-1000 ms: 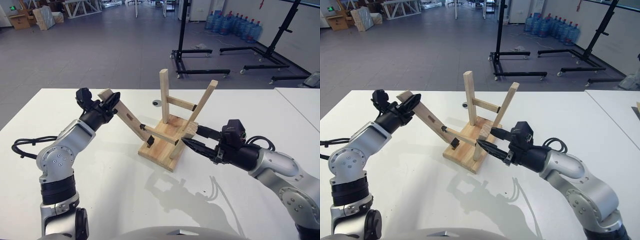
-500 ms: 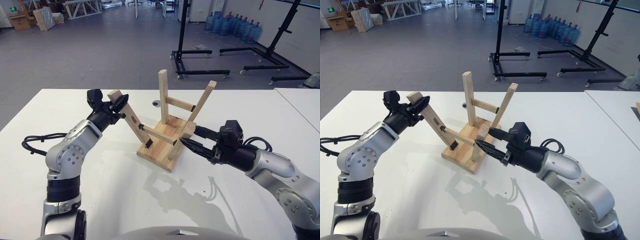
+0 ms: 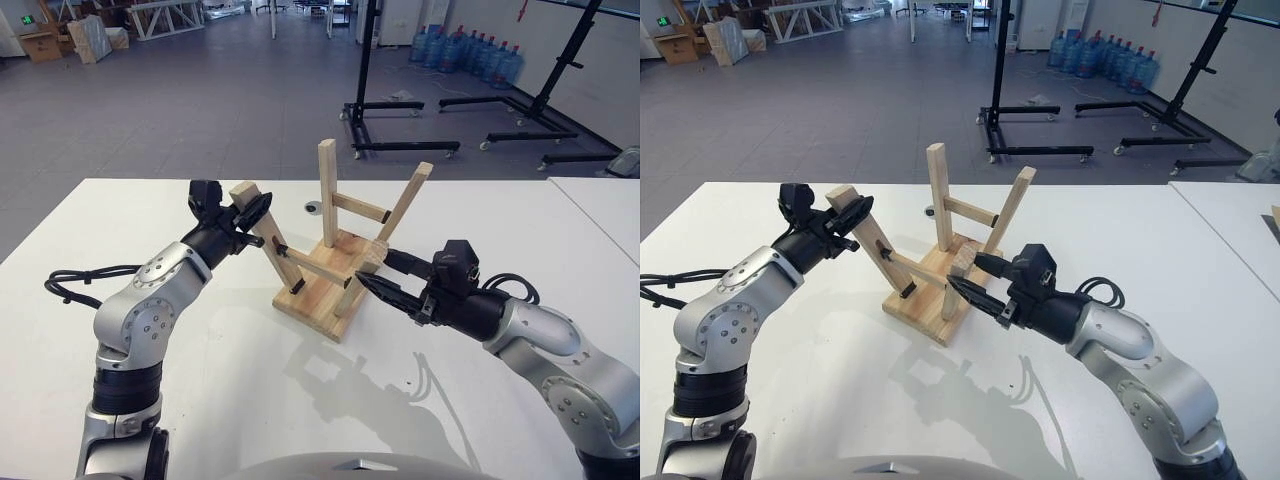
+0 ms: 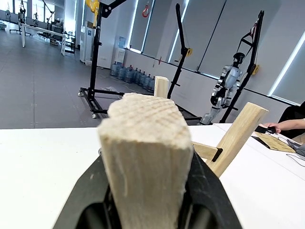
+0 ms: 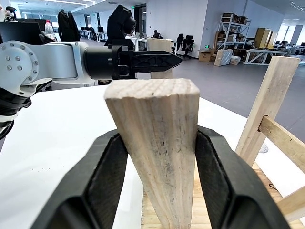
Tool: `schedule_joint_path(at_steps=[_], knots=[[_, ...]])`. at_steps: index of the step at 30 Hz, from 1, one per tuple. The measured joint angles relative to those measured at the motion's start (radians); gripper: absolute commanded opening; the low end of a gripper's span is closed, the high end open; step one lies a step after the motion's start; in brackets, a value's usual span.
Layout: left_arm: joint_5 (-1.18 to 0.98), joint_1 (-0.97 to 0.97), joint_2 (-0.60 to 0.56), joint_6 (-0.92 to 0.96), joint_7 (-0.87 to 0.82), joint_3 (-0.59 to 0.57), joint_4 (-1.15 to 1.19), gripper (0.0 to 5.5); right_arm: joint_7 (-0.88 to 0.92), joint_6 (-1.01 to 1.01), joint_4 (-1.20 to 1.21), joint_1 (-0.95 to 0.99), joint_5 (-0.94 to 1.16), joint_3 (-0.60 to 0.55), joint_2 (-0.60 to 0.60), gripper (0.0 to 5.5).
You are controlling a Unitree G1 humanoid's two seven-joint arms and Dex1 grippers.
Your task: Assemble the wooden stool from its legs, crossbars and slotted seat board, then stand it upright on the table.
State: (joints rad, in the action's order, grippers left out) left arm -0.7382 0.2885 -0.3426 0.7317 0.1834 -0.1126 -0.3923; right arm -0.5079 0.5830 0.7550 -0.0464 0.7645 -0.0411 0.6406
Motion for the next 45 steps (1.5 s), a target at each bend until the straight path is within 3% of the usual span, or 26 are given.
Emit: schedule_joint_path(at_steps=[9,26,27,31,35,41,45], knots=[[-0.005,-0.018,0.01,0.014,-0.001,-0.011,-0.022,1.01,0.005,-0.008,-0.001,-0.004,-0.008,0.002,-0.009,2.07],[0.082,-0.044,0.049,0.046,-0.042,0.076,-0.095,1.01,0.049,-0.006,0.016,0.01,-0.077,0.068,0.003,2.05],[0.096,-0.062,0.051,0.019,-0.04,0.086,-0.095,1.4,0.053,-0.006,0.016,0.007,-0.078,0.069,-0.002,2.05],[0.15,-0.142,0.07,0.003,-0.033,0.148,-0.074,2.04,0.085,-0.008,0.003,0.006,-0.075,0.062,-0.056,2.05],[0.053,-0.075,0.145,0.057,-0.074,0.064,-0.075,2.79,0.12,-0.006,-0.006,0.03,-0.039,0.036,-0.123,2.05],[0.003,0.024,0.156,0.101,-0.098,0.017,-0.113,3.77,0.149,0.003,-0.011,0.046,0.008,0.001,-0.174,2.05],[-0.002,0.055,0.141,0.107,-0.098,0.006,-0.113,4.36,0.111,0.004,-0.004,0.046,-0.023,0.023,-0.13,2.05]])
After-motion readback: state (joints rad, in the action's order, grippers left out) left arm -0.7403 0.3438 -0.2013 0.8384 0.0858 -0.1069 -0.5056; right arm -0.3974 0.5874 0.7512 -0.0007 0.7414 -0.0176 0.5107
